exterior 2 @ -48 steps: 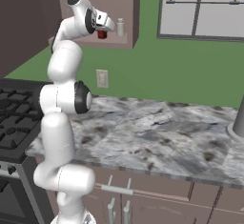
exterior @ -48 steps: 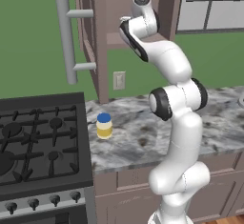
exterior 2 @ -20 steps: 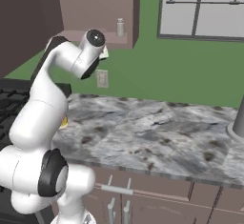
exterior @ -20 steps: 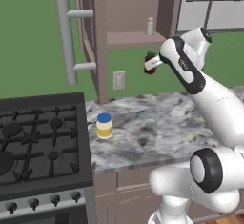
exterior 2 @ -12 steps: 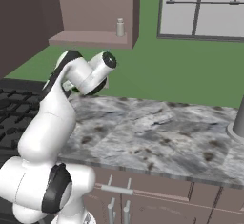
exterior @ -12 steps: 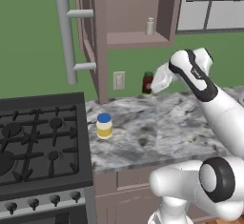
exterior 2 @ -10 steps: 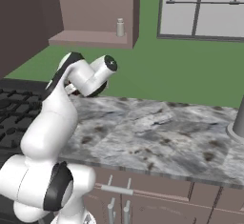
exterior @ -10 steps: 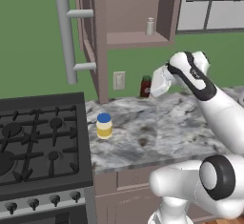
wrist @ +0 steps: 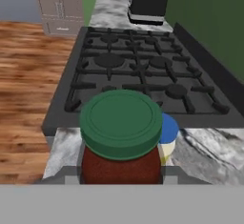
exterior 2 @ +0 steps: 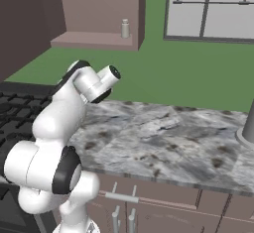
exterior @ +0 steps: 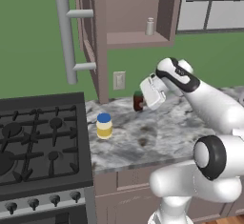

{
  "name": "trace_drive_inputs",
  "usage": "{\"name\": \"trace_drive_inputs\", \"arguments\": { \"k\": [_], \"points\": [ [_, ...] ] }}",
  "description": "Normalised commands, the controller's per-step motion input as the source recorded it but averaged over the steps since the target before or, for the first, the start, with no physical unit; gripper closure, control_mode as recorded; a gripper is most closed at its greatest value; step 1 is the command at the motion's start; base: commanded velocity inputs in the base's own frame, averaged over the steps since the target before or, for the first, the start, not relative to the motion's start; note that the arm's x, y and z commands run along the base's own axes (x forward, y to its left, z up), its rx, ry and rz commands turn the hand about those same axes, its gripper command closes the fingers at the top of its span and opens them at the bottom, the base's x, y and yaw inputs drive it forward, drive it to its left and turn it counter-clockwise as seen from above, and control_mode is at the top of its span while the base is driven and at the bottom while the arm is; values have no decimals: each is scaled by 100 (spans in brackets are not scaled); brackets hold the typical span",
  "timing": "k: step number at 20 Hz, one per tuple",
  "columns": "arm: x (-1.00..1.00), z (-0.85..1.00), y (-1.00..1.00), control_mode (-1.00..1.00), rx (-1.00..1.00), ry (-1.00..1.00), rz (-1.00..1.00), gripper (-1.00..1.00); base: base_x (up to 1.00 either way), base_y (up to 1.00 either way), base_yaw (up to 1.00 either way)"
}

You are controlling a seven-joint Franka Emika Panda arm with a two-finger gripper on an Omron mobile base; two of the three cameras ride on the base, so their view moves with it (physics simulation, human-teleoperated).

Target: Collect the paprika, mayonnaise, and shaker from the cabinet and place them next to the stove.

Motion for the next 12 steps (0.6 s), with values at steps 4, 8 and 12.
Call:
{"name": "trace_drive_inputs", "arguments": {
  "k": [4,8,12],
  "points": [
    [33,-40,29,-100,-7,3,15,100,0,0,0],
    [28,-40,43,-100,-1,2,4,100,0,0,0],
    [27,-40,40,-100,0,0,0,100,0,0,0]
  ]
}}
